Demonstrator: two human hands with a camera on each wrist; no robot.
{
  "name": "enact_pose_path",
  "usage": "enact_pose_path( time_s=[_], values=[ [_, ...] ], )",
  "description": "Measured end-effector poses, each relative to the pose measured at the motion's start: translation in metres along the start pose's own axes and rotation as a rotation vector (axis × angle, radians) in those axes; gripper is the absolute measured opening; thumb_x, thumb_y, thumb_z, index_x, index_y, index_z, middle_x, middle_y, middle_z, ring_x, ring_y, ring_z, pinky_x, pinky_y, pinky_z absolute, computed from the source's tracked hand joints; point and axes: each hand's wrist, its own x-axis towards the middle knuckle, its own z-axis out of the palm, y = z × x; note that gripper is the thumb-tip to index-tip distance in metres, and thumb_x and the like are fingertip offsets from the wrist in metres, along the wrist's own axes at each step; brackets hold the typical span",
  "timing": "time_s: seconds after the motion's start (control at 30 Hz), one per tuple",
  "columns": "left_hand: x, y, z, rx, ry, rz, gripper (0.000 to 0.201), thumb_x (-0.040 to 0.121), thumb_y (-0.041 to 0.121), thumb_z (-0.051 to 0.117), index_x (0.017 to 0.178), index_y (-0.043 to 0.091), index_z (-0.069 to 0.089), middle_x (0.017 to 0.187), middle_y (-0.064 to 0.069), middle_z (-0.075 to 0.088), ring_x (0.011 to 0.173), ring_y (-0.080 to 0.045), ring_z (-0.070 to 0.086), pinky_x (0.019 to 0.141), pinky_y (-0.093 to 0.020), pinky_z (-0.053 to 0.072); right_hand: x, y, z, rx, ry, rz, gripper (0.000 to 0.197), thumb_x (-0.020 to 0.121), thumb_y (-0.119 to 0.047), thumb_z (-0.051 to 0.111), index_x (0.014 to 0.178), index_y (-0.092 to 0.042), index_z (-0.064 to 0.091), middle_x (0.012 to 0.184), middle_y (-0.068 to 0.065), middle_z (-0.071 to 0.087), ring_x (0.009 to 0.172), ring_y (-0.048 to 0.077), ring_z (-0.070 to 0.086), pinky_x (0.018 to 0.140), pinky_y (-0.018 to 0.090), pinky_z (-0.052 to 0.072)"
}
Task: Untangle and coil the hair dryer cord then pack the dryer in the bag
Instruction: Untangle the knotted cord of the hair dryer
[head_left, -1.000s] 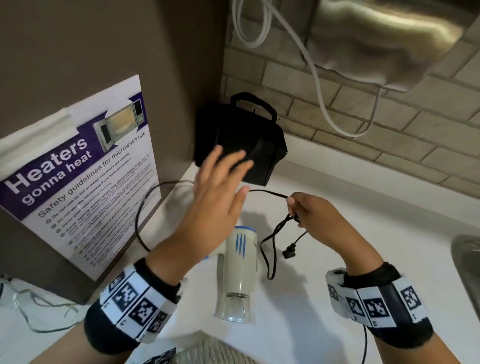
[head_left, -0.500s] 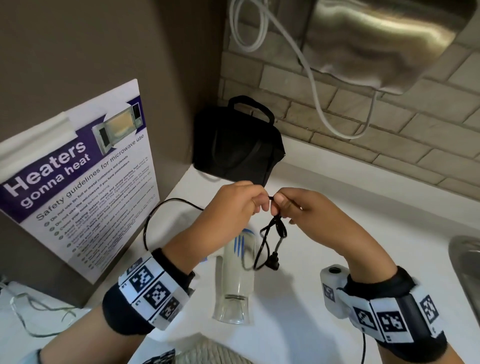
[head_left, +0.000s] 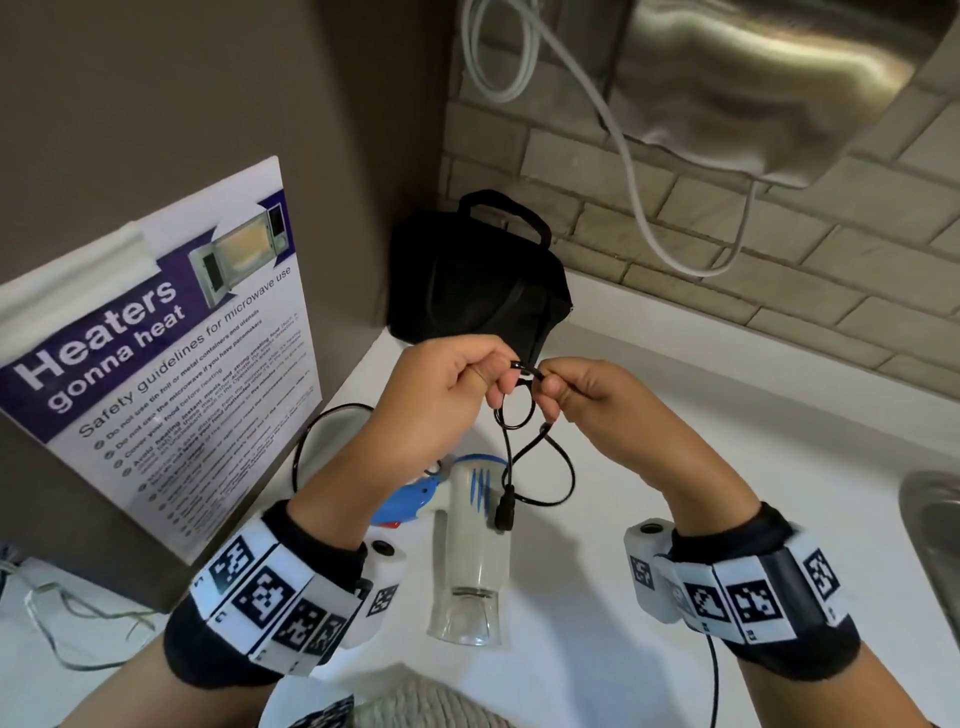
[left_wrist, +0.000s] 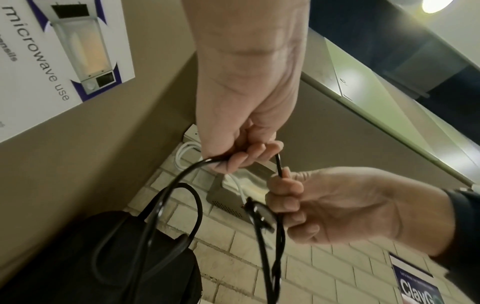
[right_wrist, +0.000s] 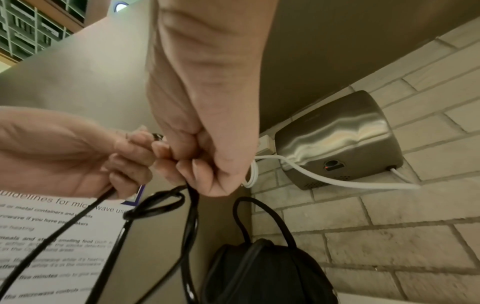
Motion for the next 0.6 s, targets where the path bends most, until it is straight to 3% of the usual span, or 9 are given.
enact_pose_path(
  time_s=[0.1, 0.17, 0.3, 0.43, 0.6],
  values=[
    [-0.003, 0.002, -0.006, -0.010, 0.027, 0.002, 0.036, 0.096, 0.017, 0.047, 0.064, 0.030, 0.059, 0.060, 0.013, 0.058, 0.060, -0.001, 0.051, 0.070, -0.028, 0.045, 0.003, 0.005, 0.006, 0.004, 0.001, -0.001, 0.039, 0.097, -0.009, 0.041, 0.060, -0.020, 0.044, 0.052, -0.012, 0.040, 0.050, 0.001, 0.037, 0.050, 0.010, 0.030],
    [-0.005, 0.003, -0.011, -0.034, 0.043, -0.001, 0.032, 0.096, 0.018, 0.047, 0.068, 0.024, 0.062, 0.063, 0.013, 0.059, 0.060, -0.001, 0.051, 0.071, -0.030, 0.046, 0.005, 0.008, 0.009, 0.000, 0.000, 0.000, 0.039, 0.097, -0.007, 0.040, 0.060, -0.019, 0.044, 0.053, -0.011, 0.041, 0.050, 0.000, 0.038, 0.051, 0.009, 0.030],
    [-0.007, 0.008, -0.024, -0.121, 0.104, 0.009, 0.031, 0.097, 0.006, 0.045, 0.071, 0.014, 0.062, 0.061, 0.015, 0.058, 0.058, 0.001, 0.050, 0.066, -0.014, 0.044, 0.007, 0.022, 0.015, -0.026, 0.004, 0.032, 0.037, 0.096, -0.007, 0.038, 0.062, -0.017, 0.045, 0.058, -0.008, 0.042, 0.052, 0.001, 0.038, 0.052, 0.009, 0.031],
    [-0.009, 0.015, -0.039, -0.180, 0.155, 0.062, 0.039, 0.099, 0.004, 0.040, 0.066, 0.017, 0.056, 0.057, 0.015, 0.054, 0.057, 0.002, 0.046, 0.064, -0.005, 0.039, 0.011, 0.040, 0.022, -0.066, 0.010, 0.074, 0.037, 0.095, -0.006, 0.037, 0.060, -0.019, 0.043, 0.062, -0.005, 0.044, 0.055, 0.004, 0.036, 0.055, 0.012, 0.033],
    [-0.010, 0.018, -0.056, -0.304, 0.205, 0.108, 0.035, 0.093, 0.018, 0.041, 0.067, 0.028, 0.063, 0.060, 0.014, 0.055, 0.059, -0.002, 0.045, 0.065, -0.012, 0.039, 0.015, 0.050, 0.025, -0.054, 0.023, 0.110, 0.040, 0.092, 0.002, 0.036, 0.059, -0.019, 0.041, 0.059, -0.008, 0.044, 0.050, -0.003, 0.041, 0.055, 0.006, 0.033]
  ],
)
